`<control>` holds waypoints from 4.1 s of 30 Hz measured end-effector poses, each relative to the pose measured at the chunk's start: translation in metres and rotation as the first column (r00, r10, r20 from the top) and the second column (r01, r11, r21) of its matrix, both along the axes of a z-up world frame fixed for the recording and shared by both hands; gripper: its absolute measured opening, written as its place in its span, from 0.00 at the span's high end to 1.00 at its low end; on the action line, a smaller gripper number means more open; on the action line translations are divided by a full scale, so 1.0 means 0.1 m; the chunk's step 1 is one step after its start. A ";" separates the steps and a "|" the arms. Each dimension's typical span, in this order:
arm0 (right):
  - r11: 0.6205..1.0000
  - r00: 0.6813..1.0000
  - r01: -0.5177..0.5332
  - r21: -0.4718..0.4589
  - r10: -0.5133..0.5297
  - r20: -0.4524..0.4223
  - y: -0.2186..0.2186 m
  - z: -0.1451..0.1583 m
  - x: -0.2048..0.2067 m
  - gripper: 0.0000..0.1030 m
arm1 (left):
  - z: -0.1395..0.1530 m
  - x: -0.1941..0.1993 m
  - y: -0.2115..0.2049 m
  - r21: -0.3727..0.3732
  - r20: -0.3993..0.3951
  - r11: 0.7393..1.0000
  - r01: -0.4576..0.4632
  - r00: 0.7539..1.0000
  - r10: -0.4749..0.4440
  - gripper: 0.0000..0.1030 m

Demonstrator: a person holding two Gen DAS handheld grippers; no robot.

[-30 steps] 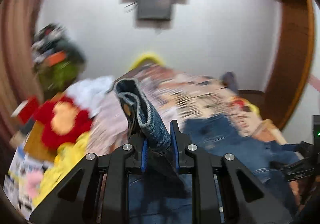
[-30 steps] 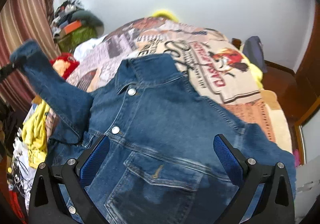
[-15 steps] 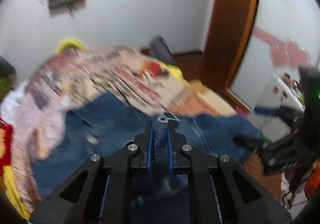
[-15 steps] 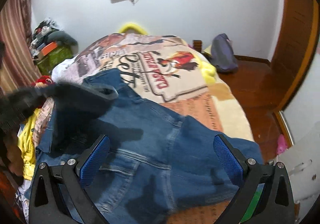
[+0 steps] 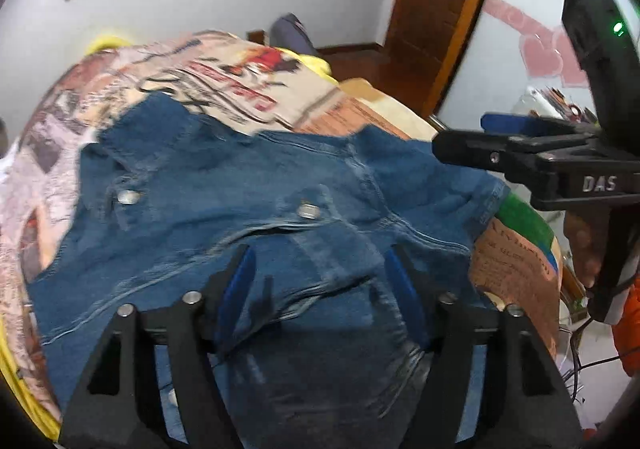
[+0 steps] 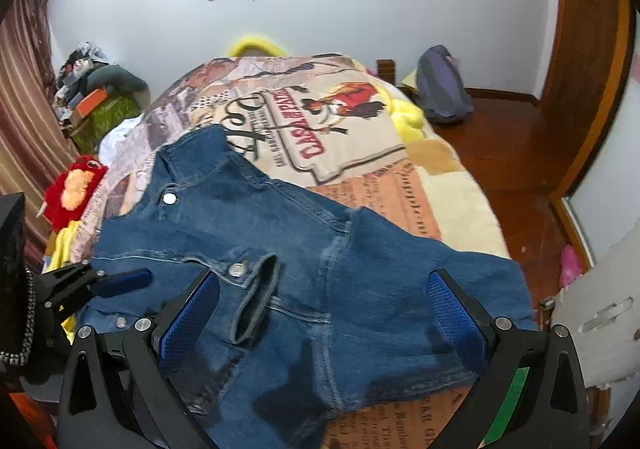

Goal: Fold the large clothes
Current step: 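Grasp the buttoned cuff of the other sleeve with the right tool, then fold the cuff across the jacket front with the right tool, release, then grasp the jacket side edge with the right tool and lift it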

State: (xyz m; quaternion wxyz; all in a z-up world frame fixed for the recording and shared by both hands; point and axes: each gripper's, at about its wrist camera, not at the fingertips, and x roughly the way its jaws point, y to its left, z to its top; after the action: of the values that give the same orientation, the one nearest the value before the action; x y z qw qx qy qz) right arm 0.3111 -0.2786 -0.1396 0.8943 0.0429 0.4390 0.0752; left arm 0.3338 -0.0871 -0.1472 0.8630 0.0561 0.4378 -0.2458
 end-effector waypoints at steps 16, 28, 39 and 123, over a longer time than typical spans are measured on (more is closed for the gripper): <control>0.983 0.945 -0.119 0.143 0.156 -0.288 0.80 -0.74 0.58 0.00 | -0.43 -0.22 2.35 0.193 0.036 0.849 -0.493 0.868 0.496 0.11; 0.988 0.913 -0.072 0.135 0.120 -0.390 0.98 -1.22 0.79 0.52 | -1.06 -0.46 3.04 0.141 -0.151 0.765 -0.629 0.750 0.644 0.11; 0.977 0.970 -0.165 0.137 0.186 -0.155 1.02 -0.43 0.71 0.76 | -0.63 -0.24 2.85 0.129 -0.054 0.796 -0.592 0.797 0.602 0.11; 0.641 0.737 0.674 0.367 -0.546 -0.399 -2.49 -1.44 -0.30 0.61 | -0.78 0.61 0.02 0.046 -0.223 0.988 -0.148 0.963 0.154 0.07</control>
State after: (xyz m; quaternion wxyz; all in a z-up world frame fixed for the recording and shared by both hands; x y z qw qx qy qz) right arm 0.2807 -0.5272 -0.2840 0.7613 0.4232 0.4733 -0.1313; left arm 0.3949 -0.0854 -0.2252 0.8229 0.0069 0.5396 -0.1776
